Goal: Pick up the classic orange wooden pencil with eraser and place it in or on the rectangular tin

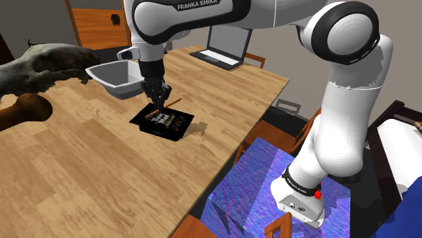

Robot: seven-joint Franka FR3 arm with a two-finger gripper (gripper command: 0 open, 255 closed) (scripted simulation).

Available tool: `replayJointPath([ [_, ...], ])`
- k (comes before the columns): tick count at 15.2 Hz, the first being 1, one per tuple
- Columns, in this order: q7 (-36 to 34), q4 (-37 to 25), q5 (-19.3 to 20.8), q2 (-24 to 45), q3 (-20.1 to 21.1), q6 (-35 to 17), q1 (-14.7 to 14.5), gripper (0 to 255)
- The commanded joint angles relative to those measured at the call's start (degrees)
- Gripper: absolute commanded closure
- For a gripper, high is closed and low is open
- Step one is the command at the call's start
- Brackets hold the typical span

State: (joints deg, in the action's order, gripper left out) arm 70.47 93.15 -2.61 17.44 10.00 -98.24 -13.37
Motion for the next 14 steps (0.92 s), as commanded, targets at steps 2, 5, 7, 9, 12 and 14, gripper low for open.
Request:
replayJointPath([
  [2, 0.2, 1.7, 0.1, 0.5, -0.1, -2.2, 0.0, 255],
  [5, 0.3, 3.1, 0.1, 1.1, -0.1, -4.3, 0.0, 255],
  [7, 0.3, 4.0, 0.2, 1.5, -0.1, -5.4, 0.0, 255],
  [9, 0.3, 3.9, 0.2, 1.5, -0.1, -5.4, 0.0, 255],
  [12, 0.3, 3.9, 0.2, 1.5, -0.1, -5.4, 0.0, 255],
  [14, 0.3, 3.9, 0.2, 1.5, -0.1, -5.4, 0.0, 255],
])
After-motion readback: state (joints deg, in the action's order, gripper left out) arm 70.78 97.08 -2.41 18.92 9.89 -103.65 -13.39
